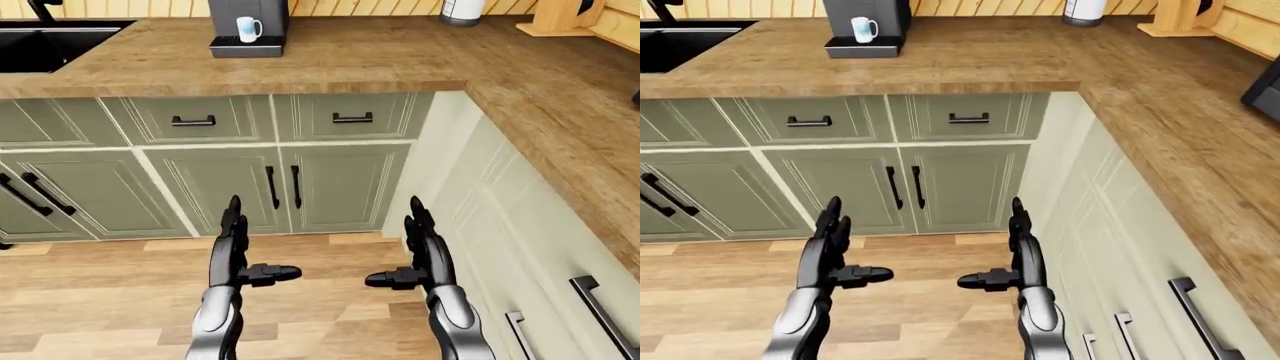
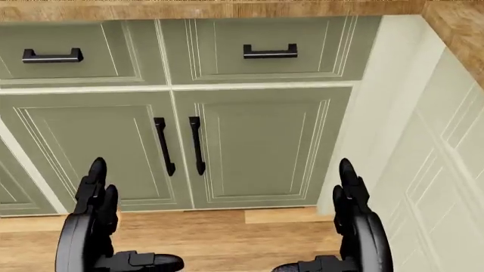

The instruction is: Pick the mug from under the coffee machine dispenser and place it on the counter.

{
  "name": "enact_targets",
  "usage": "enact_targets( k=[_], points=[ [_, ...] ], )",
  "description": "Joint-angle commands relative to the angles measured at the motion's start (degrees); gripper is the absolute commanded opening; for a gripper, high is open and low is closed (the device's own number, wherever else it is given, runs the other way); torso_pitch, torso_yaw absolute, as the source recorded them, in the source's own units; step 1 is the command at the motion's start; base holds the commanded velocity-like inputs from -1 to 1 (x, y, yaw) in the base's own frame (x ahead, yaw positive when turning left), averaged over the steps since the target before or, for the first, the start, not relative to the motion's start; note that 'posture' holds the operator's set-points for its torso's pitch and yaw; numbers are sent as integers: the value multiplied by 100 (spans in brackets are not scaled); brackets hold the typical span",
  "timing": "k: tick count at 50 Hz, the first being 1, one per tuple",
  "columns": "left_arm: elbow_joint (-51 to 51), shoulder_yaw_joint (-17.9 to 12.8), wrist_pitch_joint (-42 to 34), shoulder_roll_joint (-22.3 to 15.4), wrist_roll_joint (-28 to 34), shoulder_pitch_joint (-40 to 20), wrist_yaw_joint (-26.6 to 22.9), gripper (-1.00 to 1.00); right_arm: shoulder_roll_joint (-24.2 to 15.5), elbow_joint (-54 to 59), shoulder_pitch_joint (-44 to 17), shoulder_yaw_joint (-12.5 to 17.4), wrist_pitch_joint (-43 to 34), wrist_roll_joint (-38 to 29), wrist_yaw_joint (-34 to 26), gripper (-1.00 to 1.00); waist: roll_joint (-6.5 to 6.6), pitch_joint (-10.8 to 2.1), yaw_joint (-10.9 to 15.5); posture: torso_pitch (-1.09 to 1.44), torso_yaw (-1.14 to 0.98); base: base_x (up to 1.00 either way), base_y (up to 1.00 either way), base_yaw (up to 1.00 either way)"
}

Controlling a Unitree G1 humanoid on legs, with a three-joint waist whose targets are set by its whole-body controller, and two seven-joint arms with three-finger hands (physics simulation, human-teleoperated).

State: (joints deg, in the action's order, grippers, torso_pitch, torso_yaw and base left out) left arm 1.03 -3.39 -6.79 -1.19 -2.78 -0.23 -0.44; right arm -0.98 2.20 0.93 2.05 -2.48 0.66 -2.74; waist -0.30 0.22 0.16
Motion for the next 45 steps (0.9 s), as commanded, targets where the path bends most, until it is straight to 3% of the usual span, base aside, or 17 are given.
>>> enact_targets(
  k=[1, 12, 23, 28, 45],
  points=[
    [350, 16, 169, -30, -2, -96, -34, 100, -11, -278, -87, 8, 119, 34, -2, 100, 7, -106, -2, 0, 0, 0, 0, 0],
    [591, -74, 36, -100, 155, -180, -27, 100, -41, -830, -197, 80, -390, 166, 40, 100, 10, -64, -1, 0, 0, 0, 0, 0],
    [1379, -178, -708, -146, 116, -305, -101, 100, -126, -1297, -473, 232, -875, 264, 85, 100, 7, -40, 3, 0, 0, 0, 0, 0],
    [1690, -274, -1013, -192, 51, -439, -63, 100, -331, -1320, -883, 500, -1142, 359, 96, 100, 6, -39, -2, 0, 0, 0, 0, 0],
    [2112, -828, -1550, -647, -73, -1051, -74, 100, -1009, -1504, -1918, 1005, -2010, 620, -63, 100, -11, -40, 18, 0, 0, 0, 0, 0]
  ],
)
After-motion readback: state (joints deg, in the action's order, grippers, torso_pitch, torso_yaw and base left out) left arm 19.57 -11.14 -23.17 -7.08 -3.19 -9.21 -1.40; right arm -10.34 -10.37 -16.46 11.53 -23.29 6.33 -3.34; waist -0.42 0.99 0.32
